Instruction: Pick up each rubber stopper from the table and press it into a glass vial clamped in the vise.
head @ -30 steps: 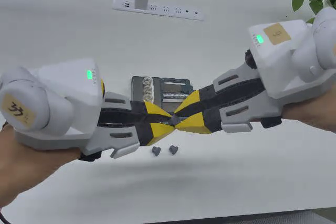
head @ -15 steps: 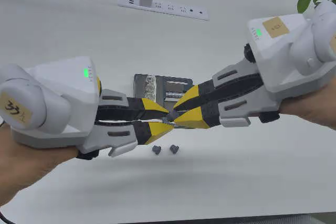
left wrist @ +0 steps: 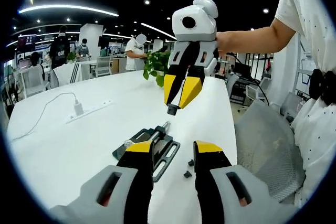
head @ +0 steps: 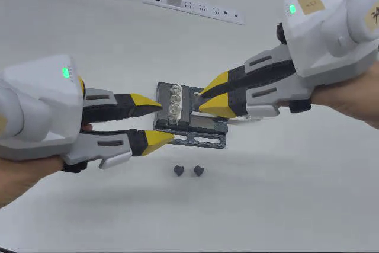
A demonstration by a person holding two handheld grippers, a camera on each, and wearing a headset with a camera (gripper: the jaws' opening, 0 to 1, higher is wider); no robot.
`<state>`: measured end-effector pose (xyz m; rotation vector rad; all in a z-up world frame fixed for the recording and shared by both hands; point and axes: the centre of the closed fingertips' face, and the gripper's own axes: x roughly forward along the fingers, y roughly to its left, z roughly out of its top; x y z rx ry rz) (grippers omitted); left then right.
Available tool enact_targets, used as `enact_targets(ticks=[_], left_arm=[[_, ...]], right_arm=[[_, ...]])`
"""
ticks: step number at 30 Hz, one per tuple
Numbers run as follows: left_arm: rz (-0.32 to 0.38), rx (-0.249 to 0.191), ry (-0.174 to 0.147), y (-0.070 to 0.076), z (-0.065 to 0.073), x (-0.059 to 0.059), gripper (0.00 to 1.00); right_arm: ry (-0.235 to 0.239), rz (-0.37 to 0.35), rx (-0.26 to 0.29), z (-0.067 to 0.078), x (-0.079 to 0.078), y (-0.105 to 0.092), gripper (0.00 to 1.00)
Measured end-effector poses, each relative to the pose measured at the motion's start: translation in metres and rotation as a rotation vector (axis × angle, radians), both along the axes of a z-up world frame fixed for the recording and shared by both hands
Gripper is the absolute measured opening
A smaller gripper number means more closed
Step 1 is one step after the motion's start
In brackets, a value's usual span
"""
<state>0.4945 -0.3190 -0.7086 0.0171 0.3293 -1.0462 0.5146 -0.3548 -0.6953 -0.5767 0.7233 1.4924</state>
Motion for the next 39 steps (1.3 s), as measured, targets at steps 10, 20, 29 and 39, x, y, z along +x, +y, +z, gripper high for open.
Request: enact_targets(ticks=[10, 20, 29, 39], left_arm=[[0.08, -0.004, -0.009, 0.025, -0.006, 0.012, 0.36], [0.115, -0.006, -0.012, 0.039, -0.014, 0.016, 0.42], [0.101, -0.018, -0.024, 0.038, -0.022, 0.019, 0.54], [0.069, 0.0, -0.008, 0.033, -0.039, 0.014, 0.76]], right_arm=[[-0.055, -0.017, -0.108, -0.017, 0.044, 0.007, 0.06], [-0.051, -0.008, -0.206, -0.047, 0.067, 0.014, 0.07], [-0.032, -0.012, -0.274, -0.074, 0.077, 0.013, 0.07], [-0.019, -0.004, -0.318, -0.096, 0.086, 0.015, 0.06]])
